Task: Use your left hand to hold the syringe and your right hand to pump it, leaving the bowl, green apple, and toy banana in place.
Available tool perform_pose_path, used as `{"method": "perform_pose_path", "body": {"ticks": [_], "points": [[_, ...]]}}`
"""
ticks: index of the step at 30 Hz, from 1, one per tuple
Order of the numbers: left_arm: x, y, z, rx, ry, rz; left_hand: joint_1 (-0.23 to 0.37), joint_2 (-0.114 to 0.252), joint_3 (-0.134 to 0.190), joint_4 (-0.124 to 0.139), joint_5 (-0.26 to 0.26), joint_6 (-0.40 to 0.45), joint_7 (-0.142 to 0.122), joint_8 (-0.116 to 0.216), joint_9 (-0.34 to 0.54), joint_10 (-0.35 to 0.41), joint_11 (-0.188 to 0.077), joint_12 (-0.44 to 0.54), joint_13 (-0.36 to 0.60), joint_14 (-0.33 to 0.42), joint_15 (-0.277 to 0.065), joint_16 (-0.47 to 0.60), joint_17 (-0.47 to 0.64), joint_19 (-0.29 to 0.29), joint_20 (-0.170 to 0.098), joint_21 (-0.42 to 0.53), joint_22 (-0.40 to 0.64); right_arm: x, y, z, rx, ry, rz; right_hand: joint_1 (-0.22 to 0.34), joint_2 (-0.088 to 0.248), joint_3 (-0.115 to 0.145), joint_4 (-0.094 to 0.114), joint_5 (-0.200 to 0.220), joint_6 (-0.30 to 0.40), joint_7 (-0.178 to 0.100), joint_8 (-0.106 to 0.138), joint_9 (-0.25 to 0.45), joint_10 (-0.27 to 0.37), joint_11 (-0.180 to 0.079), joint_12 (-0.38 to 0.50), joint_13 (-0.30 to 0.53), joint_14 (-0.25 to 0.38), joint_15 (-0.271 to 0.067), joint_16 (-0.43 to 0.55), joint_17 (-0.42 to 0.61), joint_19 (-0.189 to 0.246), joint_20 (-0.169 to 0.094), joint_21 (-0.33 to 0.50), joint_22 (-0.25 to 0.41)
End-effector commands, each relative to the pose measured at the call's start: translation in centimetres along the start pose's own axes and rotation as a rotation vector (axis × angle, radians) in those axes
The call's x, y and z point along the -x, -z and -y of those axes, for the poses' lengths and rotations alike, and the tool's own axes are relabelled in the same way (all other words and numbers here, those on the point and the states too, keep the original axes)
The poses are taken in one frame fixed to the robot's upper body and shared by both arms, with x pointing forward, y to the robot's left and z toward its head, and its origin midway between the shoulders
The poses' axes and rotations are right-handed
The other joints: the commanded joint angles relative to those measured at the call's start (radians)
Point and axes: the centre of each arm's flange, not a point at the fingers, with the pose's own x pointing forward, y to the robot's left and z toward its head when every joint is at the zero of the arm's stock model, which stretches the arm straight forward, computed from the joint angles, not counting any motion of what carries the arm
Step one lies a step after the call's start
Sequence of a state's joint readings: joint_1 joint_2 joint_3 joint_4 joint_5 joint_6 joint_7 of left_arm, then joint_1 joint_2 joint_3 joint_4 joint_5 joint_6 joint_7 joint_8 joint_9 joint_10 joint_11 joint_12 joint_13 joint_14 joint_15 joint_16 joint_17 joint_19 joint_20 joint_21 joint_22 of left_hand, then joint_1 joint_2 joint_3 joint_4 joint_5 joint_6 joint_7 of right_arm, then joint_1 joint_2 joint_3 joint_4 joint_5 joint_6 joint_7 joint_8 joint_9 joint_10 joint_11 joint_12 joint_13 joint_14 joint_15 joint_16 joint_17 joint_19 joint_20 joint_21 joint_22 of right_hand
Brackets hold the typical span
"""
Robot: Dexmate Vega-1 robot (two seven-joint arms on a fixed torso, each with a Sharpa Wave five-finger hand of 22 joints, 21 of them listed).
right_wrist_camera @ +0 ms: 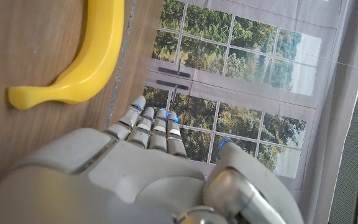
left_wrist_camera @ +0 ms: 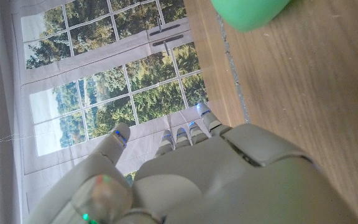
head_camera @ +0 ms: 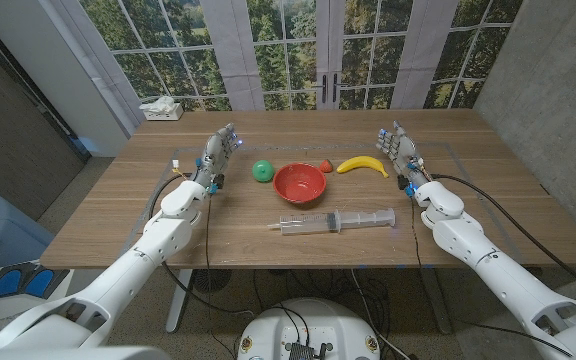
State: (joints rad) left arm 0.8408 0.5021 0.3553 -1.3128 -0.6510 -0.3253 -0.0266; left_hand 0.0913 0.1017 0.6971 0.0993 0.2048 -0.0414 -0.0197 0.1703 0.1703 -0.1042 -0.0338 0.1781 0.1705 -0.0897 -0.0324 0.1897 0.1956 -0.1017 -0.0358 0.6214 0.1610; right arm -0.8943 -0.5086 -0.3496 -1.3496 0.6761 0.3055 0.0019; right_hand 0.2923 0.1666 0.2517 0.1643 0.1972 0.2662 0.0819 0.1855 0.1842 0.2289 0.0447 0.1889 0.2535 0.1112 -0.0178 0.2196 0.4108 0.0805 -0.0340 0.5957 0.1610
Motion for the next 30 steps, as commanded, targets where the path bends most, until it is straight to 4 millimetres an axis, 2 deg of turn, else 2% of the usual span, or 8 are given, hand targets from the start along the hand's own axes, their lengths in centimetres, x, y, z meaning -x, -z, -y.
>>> {"method": "perform_pose_path", "body": {"ticks": [1,13,16,19,24,26,30], "points": [[0.8,-0.9,0.1,0.009,-0.03,0.05,0.001,0.074,0.007,0.002,0.008,-0.007,-0.002,0.007,0.001,-0.003,0.0,0.01,0.005,-0.002,-0.029,0.007,0.002,-0.001,-0.06,0.004,0.003,2.6,0.3,0.0,-0.041,0.048,0.029,0.003,0.001,0.006,-0.002,0.006,0.011,0.004,0.007,0.003,0.013,0.001,0.008,0.0,0.012,0.005,0.006,0.0,0.012,-0.018,0.001,0.001],[0.6,-2.1,0.6,-0.071,-0.018,0.084,-0.001,0.069,0.013,0.001,0.014,0.006,-0.009,0.012,0.001,0.022,-0.006,0.018,0.004,0.018,-0.033,0.011,-0.006,0.021,-0.057,-0.003,0.002,2.2,0.2,0.3,-0.015,0.057,0.03,0.001,0.0,0.014,-0.011,0.007,0.02,0.005,0.01,0.003,0.021,0.003,0.011,-0.006,0.021,0.011,0.005,-0.01,0.024,-0.012,-0.007,0.001],[0.5,-2.4,0.9,-0.086,-0.01,0.096,0.001,0.063,0.014,-0.005,0.014,0.006,-0.011,0.011,0.001,0.024,-0.008,0.018,0.004,0.021,-0.034,0.009,-0.01,0.024,-0.056,-0.007,0.002,2.2,0.3,0.4,-0.02,0.065,0.034,0.002,-0.001,0.017,-0.014,0.007,0.021,0.004,0.011,0.002,0.023,0.006,0.012,-0.008,0.024,0.013,0.004,-0.014,0.029,-0.011,-0.01,0.001],[0.5,-2.8,1.2,-0.121,-0.007,0.107,0.007,0.053,0.018,-0.022,0.015,0.018,-0.013,0.015,0.001,0.037,-0.009,0.021,0.004,0.036,-0.034,0.009,-0.017,0.034,-0.05,-0.014,0.002,2.2,0.3,0.4,-0.019,0.076,0.038,0.002,-0.001,0.02,-0.017,0.007,0.024,0.004,0.012,0.002,0.025,0.007,0.013,-0.01,0.027,0.014,0.004,-0.017,0.031,-0.01,-0.013,0.002],[0.7,-3.3,1.9,-0.164,0.009,0.112,0.013,0.047,0.023,-0.041,0.015,0.037,-0.012,0.019,0.001,0.063,-0.011,0.026,0.004,0.053,-0.027,0.007,-0.022,0.052,-0.034,-0.021,0.002,2.5,0.4,0.4,-0.021,0.082,0.043,0.004,0.0,0.026,-0.022,0.007,0.03,0.005,0.014,0.002,0.031,0.011,0.015,-0.013,0.034,0.015,0.004,-0.022,0.039,-0.007,-0.017,0.002],[1.0,-3.5,2.2,-0.191,-0.002,0.119,0.015,0.045,0.026,-0.05,0.013,0.038,-0.016,0.016,0.002,0.067,-0.012,0.024,0.004,0.059,-0.02,0.005,-0.022,0.054,-0.001,-0.03,0.003,2.6,0.4,0.3,-0.024,0.083,0.045,0.005,0.0,0.029,-0.024,0.007,0.034,0.007,0.015,0.002,0.036,0.012,0.017,-0.014,0.036,0.016,0.004,-0.024,0.042,-0.005,-0.018,0.002],[1.3,-3.8,2.6,-0.229,0.013,0.127,0.022,0.038,0.027,-0.067,0.01,0.042,-0.02,0.016,0.002,0.077,-0.016,0.025,0.004,0.066,-0.013,0.003,-0.025,0.057,0.012,-0.038,0.004,3.0,0.4,0.2,-0.019,0.087,0.048,0.006,0.0,0.032,-0.026,0.006,0.039,0.008,0.017,0.002,0.04,0.012,0.018,-0.015,0.04,0.016,0.005,-0.026,0.047,-0.005,-0.02,0.002]]}}
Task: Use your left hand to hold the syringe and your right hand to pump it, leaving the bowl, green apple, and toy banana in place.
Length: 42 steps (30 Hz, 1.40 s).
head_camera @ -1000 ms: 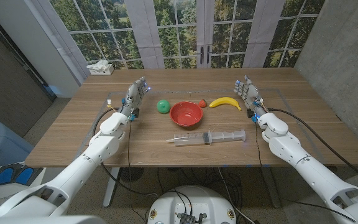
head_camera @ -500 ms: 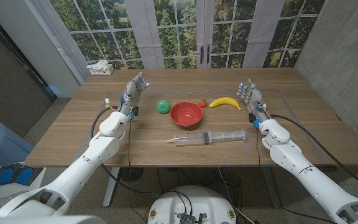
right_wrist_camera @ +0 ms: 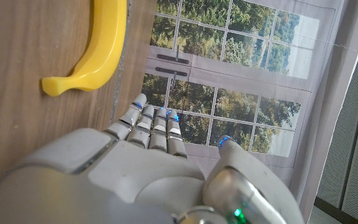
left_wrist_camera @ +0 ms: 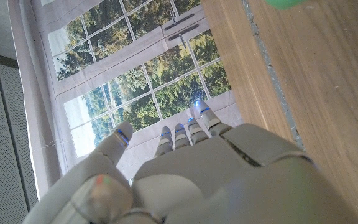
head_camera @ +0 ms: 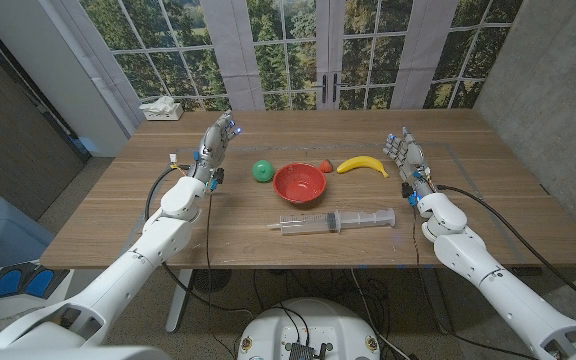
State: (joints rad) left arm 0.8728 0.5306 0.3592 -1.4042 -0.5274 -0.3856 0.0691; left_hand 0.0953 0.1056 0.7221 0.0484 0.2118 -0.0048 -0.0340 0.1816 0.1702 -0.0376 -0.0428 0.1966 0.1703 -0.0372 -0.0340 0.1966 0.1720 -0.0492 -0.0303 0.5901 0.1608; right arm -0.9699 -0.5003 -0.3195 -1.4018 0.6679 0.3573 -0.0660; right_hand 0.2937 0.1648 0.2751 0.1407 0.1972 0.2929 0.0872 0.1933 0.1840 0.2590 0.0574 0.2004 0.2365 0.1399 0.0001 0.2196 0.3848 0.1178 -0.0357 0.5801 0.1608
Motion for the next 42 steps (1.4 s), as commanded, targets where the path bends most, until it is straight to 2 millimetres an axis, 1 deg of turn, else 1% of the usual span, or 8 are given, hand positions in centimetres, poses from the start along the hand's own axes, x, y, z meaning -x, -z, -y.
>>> {"method": "perform_pose_path", "body": {"ticks": [1,5,9,13,20,27,42], "points": [[0.6,-1.3,1.2,-0.116,0.026,0.03,0.02,0.034,0.002,-0.021,0.003,0.006,-0.006,0.004,0.002,0.013,-0.007,0.007,0.004,0.015,-0.011,-0.004,-0.002,0.006,0.008,-0.008,0.004,0.8,0.1,-0.1,0.004,0.018,0.012,0.004,0.002,0.009,-0.003,0.006,0.013,0.003,0.009,0.003,0.01,0.0,0.007,0.002,0.011,-0.002,0.005,-0.001,0.01,-0.003,-0.005,0.002],[0.9,-1.8,1.7,-0.162,0.043,0.046,0.031,0.035,0.004,-0.042,-0.001,0.015,-0.004,0.005,0.002,0.024,-0.004,0.008,0.005,0.026,-0.009,-0.004,-0.004,0.016,0.014,-0.014,0.005,1.3,0.1,-0.2,0.004,0.026,0.02,0.006,0.003,0.013,-0.006,0.006,0.015,0.003,0.009,0.003,0.017,0.001,0.009,0.0,0.015,0.0,0.006,-0.003,0.015,-0.001,-0.007,0.002],[1.2,-2.3,2.1,-0.195,0.066,0.059,0.039,0.036,0.003,-0.057,-0.004,0.024,-0.001,0.007,0.003,0.031,0.001,0.008,0.005,0.038,-0.005,-0.003,-0.004,0.025,0.019,-0.018,0.005,1.7,0.0,-0.4,0.007,0.03,0.027,0.011,0.004,0.016,-0.012,0.005,0.019,0.005,0.01,0.003,0.019,0.001,0.009,-0.001,0.016,0.0,0.006,-0.005,0.019,0.001,-0.009,0.003],[1.5,-2.6,2.4,-0.209,0.074,0.067,0.042,0.037,0.002,-0.064,-0.006,0.028,-0.001,0.007,0.003,0.035,0.002,0.008,0.005,0.042,-0.004,-0.003,-0.003,0.028,0.02,-0.021,0.006,2.2,0.0,-0.6,0.011,0.036,0.034,0.013,0.004,0.019,-0.017,0.004,0.02,0.005,0.01,0.003,0.024,0.003,0.011,-0.002,0.018,0.002,0.008,-0.005,0.021,0.002,-0.013,0.003],[2.0,-3.4,2.9,-0.265,0.099,0.093,0.044,0.039,0.0,-0.069,-0.008,0.03,-0.001,0.007,0.003,0.038,0.001,0.008,0.005,0.044,-0.006,-0.003,-0.002,0.031,0.021,-0.024,0.006,2.8,-0.4,-0.8,0.032,0.042,0.053,0.013,0.004,0.021,-0.021,0.003,0.024,0.004,0.011,0.003,0.025,0.003,0.01,-0.004,0.022,-0.002,0.011,-0.006,0.025,0.002,-0.017,0.003],[2.3,-3.6,3.4,-0.276,0.123,0.098,0.045,0.04,-0.001,-0.073,-0.01,0.032,-0.002,0.006,0.003,0.041,0.001,0.007,0.006,0.047,-0.008,-0.003,-0.001,0.036,0.02,-0.026,0.006,3.4,-0.5,-0.8,0.027,0.05,0.058,0.015,0.005,0.024,-0.026,0.001,0.027,0.004,0.011,0.003,0.028,0.003,0.011,-0.006,0.023,0.0,0.013,-0.006,0.03,0.002,-0.02,0.003],[3.3,-4.8,5.3,-0.356,0.193,0.141,0.044,0.041,-0.001,-0.078,-0.012,0.033,-0.003,0.005,0.004,0.046,-0.001,0.006,0.006,0.053,-0.01,-0.003,0.001,0.042,0.019,-0.033,0.006,4.7,-0.7,-0.6,0.032,0.069,0.077,0.013,0.005,0.028,-0.032,-0.003,0.03,0.005,0.01,0.003,0.032,0.002,0.011,-0.009,0.023,-0.002,0.016,-0.005,0.036,0.001,-0.031,0.003]]}}
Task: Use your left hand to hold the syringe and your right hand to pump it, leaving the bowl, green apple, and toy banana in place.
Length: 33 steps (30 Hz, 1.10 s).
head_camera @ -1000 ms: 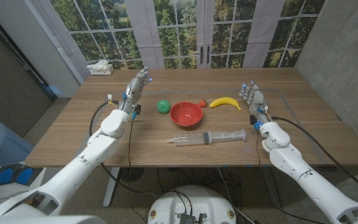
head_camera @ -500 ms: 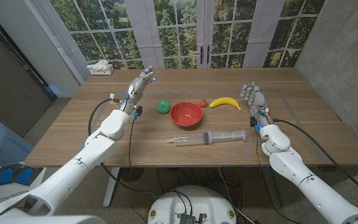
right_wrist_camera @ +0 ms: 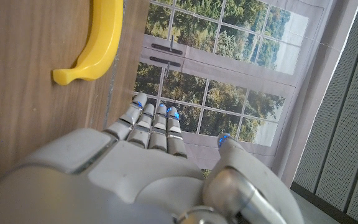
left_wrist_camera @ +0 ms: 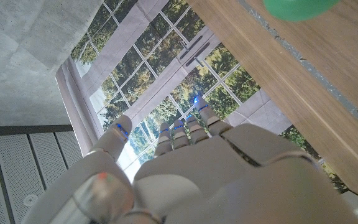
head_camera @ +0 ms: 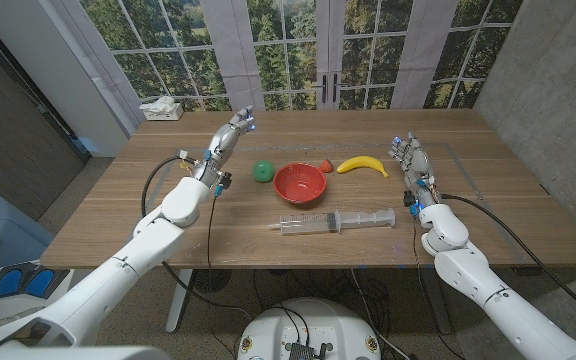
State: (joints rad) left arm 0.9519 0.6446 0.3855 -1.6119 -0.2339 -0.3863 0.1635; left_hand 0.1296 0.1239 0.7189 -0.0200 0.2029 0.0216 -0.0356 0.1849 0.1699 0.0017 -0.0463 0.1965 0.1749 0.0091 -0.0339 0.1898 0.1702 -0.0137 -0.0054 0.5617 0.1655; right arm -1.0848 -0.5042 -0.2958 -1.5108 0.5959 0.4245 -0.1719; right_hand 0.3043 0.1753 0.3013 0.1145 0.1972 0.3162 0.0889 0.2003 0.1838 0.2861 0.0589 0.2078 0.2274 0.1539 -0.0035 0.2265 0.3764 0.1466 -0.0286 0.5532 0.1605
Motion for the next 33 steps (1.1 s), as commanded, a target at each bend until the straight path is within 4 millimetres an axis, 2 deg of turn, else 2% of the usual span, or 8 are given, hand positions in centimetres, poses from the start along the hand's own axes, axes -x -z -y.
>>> {"method": "perform_pose_path", "body": {"ticks": [1,33], "points": [[0.6,-1.4,1.3,-0.055,0.05,0.039,0.01,0.023,0.002,-0.01,-0.003,0.007,0.0,0.001,0.004,0.008,0.001,0.007,0.001,0.007,-0.01,0.004,0.002,0.006,-0.006,-0.005,0.002,1.2,-0.4,0.2,0.006,0.017,0.018,0.002,-0.005,0.002,-0.006,-0.003,0.007,0.004,0.003,0.003,0.004,0.0,0.003,0.0,0.009,0.002,0.009,0.003,0.008,-0.005,-0.005,0.004],[1.7,-3.1,3.7,-0.156,0.18,0.093,0.024,0.024,-0.01,-0.043,-0.011,0.021,0.005,0.003,0.004,0.022,-0.01,0.005,0.002,0.012,-0.018,0.001,0.001,0.013,-0.014,-0.024,0.002,4.3,-1.1,0.1,0.021,0.053,0.055,-0.003,-0.006,0.008,-0.014,-0.007,0.012,0.003,0.002,0.004,0.007,0.0,0.002,-0.005,0.009,0.003,0.014,0.003,0.015,-0.004,-0.023,0.004]]}}
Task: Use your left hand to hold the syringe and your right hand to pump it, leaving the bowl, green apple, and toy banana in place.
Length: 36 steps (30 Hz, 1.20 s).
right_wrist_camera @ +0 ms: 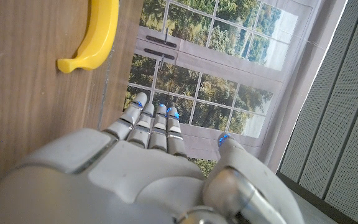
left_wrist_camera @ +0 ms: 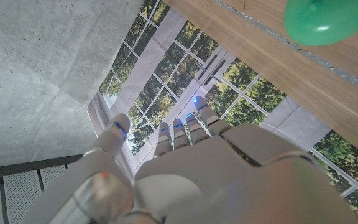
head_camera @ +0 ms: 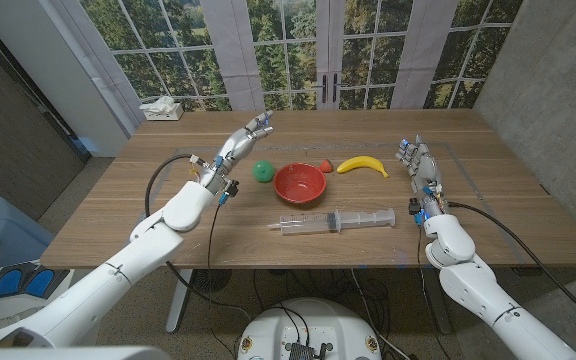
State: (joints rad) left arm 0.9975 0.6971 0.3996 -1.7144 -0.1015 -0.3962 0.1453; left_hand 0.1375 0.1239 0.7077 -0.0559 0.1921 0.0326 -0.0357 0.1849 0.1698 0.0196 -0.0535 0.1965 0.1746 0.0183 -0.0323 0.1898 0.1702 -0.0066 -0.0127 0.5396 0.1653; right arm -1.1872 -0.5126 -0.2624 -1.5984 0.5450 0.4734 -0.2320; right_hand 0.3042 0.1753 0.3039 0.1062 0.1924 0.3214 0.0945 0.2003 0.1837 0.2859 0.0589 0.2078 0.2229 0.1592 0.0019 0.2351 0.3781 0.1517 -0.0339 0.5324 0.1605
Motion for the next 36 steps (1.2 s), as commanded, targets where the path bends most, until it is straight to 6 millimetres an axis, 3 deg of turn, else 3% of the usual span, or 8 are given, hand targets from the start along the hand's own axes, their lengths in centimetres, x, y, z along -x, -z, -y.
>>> {"method": "perform_pose_path", "body": {"ticks": [1,36], "points": [[0.1,-0.8,0.9,-0.036,0.055,0.025,0.016,0.024,0.0,-0.008,-0.001,0.011,0.005,0.003,0.005,0.004,-0.004,0.005,0.002,0.003,-0.02,0.0,0.002,0.006,-0.006,-0.003,0.002,1.1,-0.2,0.0,0.002,0.02,0.014,-0.003,-0.006,0.005,-0.006,-0.002,0.007,-0.003,0.002,0.004,0.007,0.0,0.002,-0.001,0.004,-0.002,0.005,0.001,0.01,0.001,-0.003,0.004],[-0.5,-2.3,3.7,-0.164,0.241,0.067,0.029,0.024,-0.012,-0.038,-0.005,0.024,0.008,0.002,0.005,0.033,-0.017,0.008,0.003,0.015,-0.022,-0.001,0.0,0.003,0.013,-0.029,0.003,2.6,-0.6,0.8,0.007,0.062,0.048,-0.008,-0.006,0.011,-0.013,-0.004,0.013,-0.001,0.002,0.004,0.015,0.001,0.003,-0.004,0.004,-0.002,0.009,0.001,0.019,0.002,-0.022,0.005]]}}
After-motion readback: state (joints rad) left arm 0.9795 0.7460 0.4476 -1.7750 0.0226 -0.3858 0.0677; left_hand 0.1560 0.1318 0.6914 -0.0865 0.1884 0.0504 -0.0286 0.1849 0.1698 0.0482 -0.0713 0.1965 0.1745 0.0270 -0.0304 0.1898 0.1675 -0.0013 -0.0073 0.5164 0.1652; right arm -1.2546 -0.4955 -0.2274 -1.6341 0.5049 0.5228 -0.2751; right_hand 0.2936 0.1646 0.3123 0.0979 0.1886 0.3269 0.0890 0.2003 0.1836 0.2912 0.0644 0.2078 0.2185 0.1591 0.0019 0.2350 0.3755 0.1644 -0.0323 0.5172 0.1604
